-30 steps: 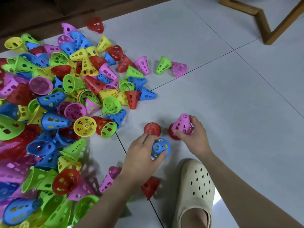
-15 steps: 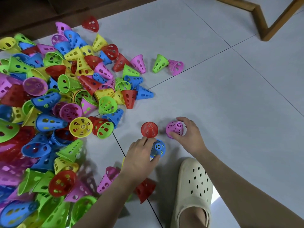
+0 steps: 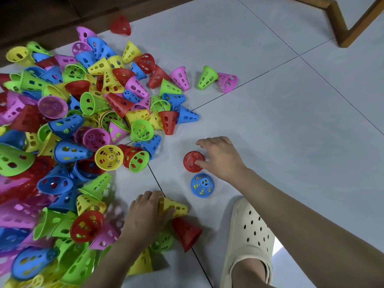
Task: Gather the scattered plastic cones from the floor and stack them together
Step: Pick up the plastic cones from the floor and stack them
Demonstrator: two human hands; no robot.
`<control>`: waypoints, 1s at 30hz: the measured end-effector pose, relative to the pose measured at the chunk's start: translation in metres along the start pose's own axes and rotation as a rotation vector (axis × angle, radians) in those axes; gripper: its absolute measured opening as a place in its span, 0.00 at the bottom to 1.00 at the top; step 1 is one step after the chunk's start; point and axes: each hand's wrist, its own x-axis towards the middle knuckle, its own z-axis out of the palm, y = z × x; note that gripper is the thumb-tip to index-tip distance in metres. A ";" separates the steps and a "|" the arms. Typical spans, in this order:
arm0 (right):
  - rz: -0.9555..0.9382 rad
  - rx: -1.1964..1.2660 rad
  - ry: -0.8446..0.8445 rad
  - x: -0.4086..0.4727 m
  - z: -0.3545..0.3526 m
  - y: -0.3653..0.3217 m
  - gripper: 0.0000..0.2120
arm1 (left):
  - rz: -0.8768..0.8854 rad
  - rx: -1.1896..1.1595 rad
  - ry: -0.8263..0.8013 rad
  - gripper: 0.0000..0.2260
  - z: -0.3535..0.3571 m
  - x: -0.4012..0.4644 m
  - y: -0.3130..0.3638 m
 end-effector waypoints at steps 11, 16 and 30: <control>-0.049 -0.213 -0.184 0.012 0.021 -0.005 0.23 | 0.302 0.185 -0.069 0.25 -0.005 0.003 -0.005; 0.005 0.096 0.032 -0.004 0.004 -0.004 0.23 | 0.281 0.175 -0.011 0.22 -0.007 0.005 -0.004; 0.355 0.366 0.344 -0.080 -0.032 0.037 0.20 | -0.014 -0.832 0.266 0.19 -0.035 0.005 0.058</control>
